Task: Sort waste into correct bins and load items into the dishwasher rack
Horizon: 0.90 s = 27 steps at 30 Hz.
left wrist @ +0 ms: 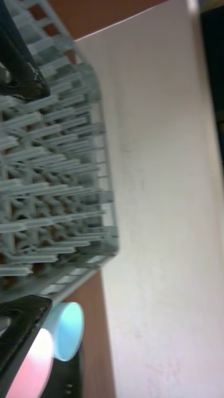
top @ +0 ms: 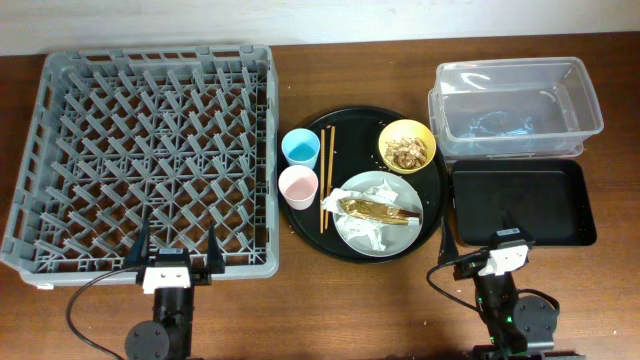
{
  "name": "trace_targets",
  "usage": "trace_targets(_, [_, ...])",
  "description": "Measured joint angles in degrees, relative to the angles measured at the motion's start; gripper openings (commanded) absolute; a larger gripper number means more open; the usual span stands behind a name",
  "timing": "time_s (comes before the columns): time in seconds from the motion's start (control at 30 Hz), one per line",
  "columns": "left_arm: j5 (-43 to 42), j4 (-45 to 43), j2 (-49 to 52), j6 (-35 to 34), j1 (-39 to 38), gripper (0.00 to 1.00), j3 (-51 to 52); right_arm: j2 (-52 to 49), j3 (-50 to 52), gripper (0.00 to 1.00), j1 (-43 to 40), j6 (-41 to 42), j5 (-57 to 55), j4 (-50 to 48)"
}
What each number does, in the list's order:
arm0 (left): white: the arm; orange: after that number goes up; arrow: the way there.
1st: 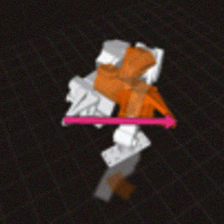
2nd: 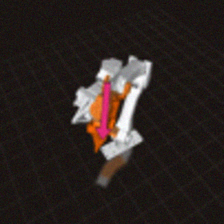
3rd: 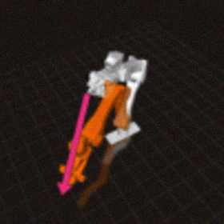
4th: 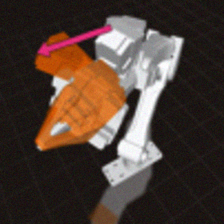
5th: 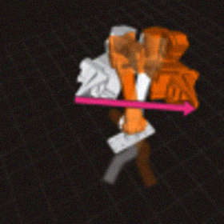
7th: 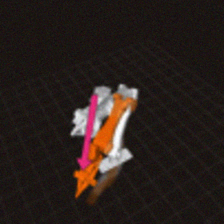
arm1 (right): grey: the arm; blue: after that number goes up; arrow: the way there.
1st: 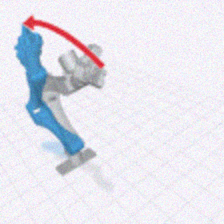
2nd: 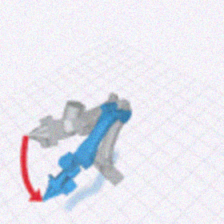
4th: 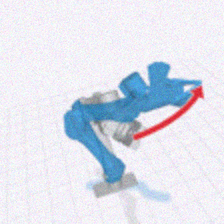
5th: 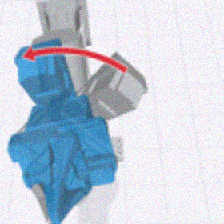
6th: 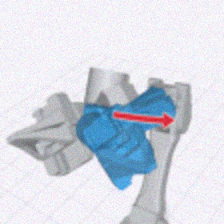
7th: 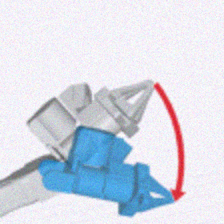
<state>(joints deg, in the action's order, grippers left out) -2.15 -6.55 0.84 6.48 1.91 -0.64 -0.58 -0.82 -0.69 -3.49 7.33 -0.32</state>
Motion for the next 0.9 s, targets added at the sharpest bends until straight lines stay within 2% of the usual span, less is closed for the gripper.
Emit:
trace_targets(0.1, [0.00,0.07,0.17,0.22,0.00,0.99,-1.20,-0.07,-1.51,0.98,0.00,-0.24,-0.02,-0.48])
trace_targets(0.2, [0.00,0.17,3.41,2.36,0.00,0.99,-7.19,-0.24,-9.79,0.98,0.00,-0.42,-0.02,3.76])
trace_targets(0.3, [0.00,3.98,10.95,4.33,0.00,0.99,-15.50,-2.95,-16.35,0.98,0.00,-0.57,0.00,8.33])
trace_targets(0.4, [-0.02,10.93,23.21,5.44,0.00,0.99,-27.89,-11.19,-26.47,0.98,0.00,-0.81,-0.02,14.53])
trace_targets(0.53, [-0.07,26.23,41.20,7.48,0.00,0.99,-48.15,-28.50,-43.95,0.99,0.00,-0.87,1.38,30.75])
trace_targets(0.67, [-0.28,43.50,57.70,7.74,0.00,0.99,-69.68,-50.53,-63.36,0.99,0.00,-0.81,7.54,47.71])
trace_targets(0.7, [-0.57,46.84,60.81,7.72,0.00,0.99,-73.77,-52.17,-64.78,0.99,0.00,-0.83,8.33,49.37])
trace_targets(0.73, [-0.96,48.94,64.26,7.74,0.00,0.99,-77.59,-62.12,-72.74,0.98,0.00,-0.76,12.92,56.61])
trace_targets(0.8, [-1.66,49.90,66.90,7.74,0.00,0.99,-79.17,-68.94,-76.26,0.99,0.00,-0.81,19.06,58.12])
trace_targets(0.9, [-3.74,50.53,70.90,7.74,0.00,0.99,-79.25,-81.33,-77.81,0.98,0.17,-0.61,37.27,57.13])
